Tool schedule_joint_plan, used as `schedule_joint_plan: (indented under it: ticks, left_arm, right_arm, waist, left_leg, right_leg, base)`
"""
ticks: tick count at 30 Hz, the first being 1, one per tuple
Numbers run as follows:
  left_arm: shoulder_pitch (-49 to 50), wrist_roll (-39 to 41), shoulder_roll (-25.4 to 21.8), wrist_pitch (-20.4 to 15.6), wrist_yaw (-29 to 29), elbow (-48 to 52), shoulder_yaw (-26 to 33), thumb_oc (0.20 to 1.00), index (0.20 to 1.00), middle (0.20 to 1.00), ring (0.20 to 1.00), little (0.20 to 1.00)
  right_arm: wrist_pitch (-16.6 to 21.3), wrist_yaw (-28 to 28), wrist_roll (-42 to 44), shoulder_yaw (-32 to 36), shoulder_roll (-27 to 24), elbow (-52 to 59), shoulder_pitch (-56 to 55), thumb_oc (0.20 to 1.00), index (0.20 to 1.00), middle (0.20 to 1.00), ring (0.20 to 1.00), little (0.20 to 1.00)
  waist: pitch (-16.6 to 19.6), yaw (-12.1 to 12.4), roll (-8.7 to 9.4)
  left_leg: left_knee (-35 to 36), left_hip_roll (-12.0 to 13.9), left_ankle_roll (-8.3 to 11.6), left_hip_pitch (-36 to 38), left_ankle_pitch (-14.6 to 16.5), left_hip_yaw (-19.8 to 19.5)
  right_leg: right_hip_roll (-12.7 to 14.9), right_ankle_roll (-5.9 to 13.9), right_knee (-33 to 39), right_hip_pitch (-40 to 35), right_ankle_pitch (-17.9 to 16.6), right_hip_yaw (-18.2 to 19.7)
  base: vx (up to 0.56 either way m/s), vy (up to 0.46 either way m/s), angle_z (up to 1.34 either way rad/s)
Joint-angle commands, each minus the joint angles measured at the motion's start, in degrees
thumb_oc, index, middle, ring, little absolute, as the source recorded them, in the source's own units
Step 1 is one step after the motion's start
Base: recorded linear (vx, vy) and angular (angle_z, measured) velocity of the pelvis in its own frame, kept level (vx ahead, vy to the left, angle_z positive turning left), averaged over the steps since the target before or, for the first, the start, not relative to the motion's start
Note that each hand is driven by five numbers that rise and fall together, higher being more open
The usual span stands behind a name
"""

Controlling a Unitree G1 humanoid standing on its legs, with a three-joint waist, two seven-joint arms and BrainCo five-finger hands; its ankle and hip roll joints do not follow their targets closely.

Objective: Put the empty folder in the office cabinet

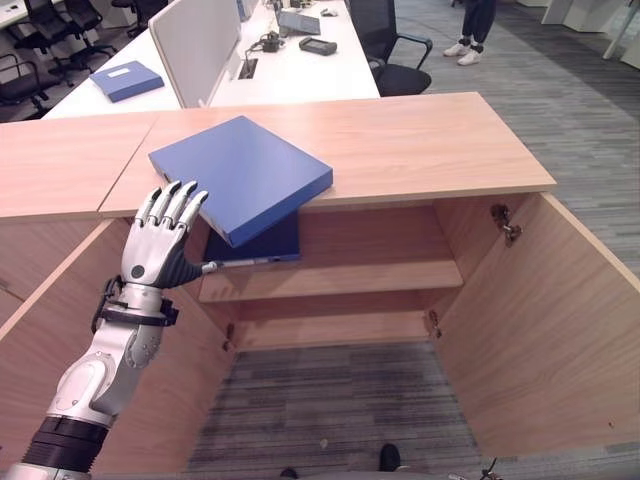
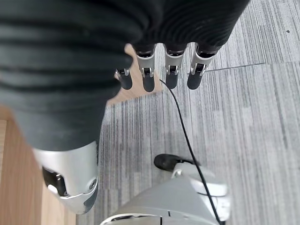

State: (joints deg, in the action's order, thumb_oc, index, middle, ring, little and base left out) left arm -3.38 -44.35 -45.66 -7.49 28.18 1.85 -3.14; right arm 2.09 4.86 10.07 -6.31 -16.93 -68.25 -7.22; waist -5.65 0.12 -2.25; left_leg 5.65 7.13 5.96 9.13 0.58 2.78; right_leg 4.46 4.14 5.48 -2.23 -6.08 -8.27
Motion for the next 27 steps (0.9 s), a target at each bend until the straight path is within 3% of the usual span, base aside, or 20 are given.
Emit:
schedule_joint_plan:
  ticks: [1,27]
  left_arm:
    - [-7.6,-2.4,-5.1,0.1,2.1,2.2,-1.8,1.000,1.000,1.000,1.000,1.000]
    - [-16.6,-6.1,-5.5,2.5,0.3,-8.2,-12.2,1.000,1.000,1.000,1.000,1.000]
  right_arm:
    - [0.8,0.0,-0.3,-1.4,-0.1,-3.1,3.5,1.000,1.000,1.000,1.000,1.000]
    - [0.4,0.3,2.2,0.2,-0.3,-4.6,3.7,1.000,1.000,1.000,1.000,1.000]
  waist:
    - [-1.2,-1.3,1.63]
    - [-0.7,-3.1,1.50]
  left_leg:
    - [-0.6,-0.2,1.71,0.6,4.3,-0.7]
    - [-0.6,0.0,1.65,0.7,4.3,1.2]
  right_leg:
    - [5.0,6.58,-0.7,-6.5,7.4,0.3]
    - [4.9,7.02,-0.5,-5.4,6.7,1.8]
  base:
    - [0.00,0.000,0.00]
    - [0.00,0.000,-0.02]
